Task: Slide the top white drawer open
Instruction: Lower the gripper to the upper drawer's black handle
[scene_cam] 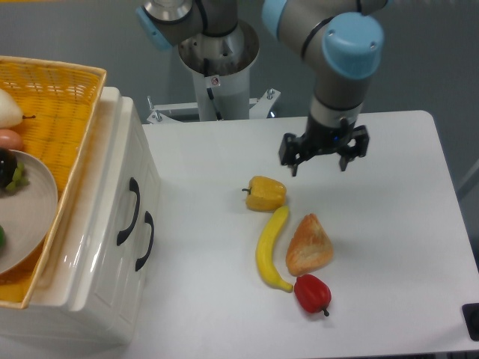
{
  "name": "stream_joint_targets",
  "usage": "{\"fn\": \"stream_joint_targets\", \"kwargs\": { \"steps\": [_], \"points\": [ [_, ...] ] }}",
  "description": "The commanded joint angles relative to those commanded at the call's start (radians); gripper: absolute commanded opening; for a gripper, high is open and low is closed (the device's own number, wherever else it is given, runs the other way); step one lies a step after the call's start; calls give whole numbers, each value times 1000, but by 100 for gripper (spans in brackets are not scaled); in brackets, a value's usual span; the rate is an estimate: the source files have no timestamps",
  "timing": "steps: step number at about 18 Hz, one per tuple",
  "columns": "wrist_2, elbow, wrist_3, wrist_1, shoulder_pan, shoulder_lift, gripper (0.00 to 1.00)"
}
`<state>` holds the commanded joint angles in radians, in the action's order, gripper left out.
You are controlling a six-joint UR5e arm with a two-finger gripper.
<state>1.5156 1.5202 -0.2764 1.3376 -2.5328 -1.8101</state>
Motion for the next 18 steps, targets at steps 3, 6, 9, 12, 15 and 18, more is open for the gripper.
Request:
{"fn": "stream_joint_targets", "kwargs": {
  "steps": [3, 6, 9, 12, 15, 18],
  "points": [
    [2, 0, 19, 2, 51, -14, 100],
    [2, 3, 60, 2, 110, -11, 100],
    [-8, 5, 77, 2, 135, -11, 100],
    [-15, 6, 86, 6, 190, -11, 100],
    [-57, 6, 92, 12, 206, -12, 100],
    [-101, 5, 130, 26, 210, -3, 100]
  ]
}}
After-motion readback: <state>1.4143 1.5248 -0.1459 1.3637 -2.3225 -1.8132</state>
